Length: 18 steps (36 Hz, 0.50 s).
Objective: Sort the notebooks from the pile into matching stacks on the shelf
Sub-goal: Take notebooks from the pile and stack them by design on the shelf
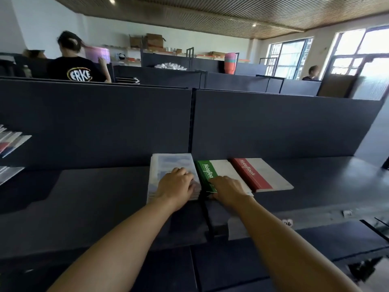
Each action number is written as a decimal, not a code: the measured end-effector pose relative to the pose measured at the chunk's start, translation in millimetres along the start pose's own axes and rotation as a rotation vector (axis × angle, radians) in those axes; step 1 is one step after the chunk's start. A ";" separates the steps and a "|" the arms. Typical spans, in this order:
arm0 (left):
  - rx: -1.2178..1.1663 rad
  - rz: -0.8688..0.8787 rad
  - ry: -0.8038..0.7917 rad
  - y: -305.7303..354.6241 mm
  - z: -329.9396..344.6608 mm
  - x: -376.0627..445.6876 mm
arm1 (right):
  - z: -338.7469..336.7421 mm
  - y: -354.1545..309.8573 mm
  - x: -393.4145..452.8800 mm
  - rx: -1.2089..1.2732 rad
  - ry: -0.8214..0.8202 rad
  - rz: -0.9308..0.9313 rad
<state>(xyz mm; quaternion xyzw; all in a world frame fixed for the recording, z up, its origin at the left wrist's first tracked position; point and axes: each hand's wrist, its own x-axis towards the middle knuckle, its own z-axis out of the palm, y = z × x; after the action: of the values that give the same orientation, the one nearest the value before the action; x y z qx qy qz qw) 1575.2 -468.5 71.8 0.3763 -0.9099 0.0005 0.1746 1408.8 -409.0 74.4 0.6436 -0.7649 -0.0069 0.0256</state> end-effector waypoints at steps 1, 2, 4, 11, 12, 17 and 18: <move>0.000 -0.009 0.001 -0.8 1.1 1.1 | -0.2 2.0 2.4 0.005 -0.002 -0.004; 0.002 -0.019 0.002 -1.6 1.9 2.0 | -0.2 4.0 4.7 0.015 -0.005 -0.008; 0.009 -0.037 0.002 -3.4 3.3 3.0 | 1.2 7.2 10.9 0.040 -0.017 -0.017; 0.052 -0.075 -0.020 -10.9 3.4 3.7 | 5.2 20.1 25.0 0.106 -0.088 -0.055; 0.063 -0.078 -0.020 -11.1 2.6 3.7 | 5.5 22.9 24.8 0.114 -0.101 -0.058; 0.093 -0.094 0.014 -11.8 -2.2 2.5 | 6.8 29.2 25.8 0.122 -0.126 -0.070; 0.098 -0.101 0.020 -11.9 -3.0 2.1 | 7.4 28.8 26.2 0.132 -0.112 -0.062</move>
<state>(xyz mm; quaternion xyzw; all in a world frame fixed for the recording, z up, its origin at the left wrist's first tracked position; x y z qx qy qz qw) 1582.9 -478.0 73.7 0.4297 -0.8869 0.0398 0.1648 1375.6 -430.0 69.1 0.6658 -0.7437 0.0068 -0.0600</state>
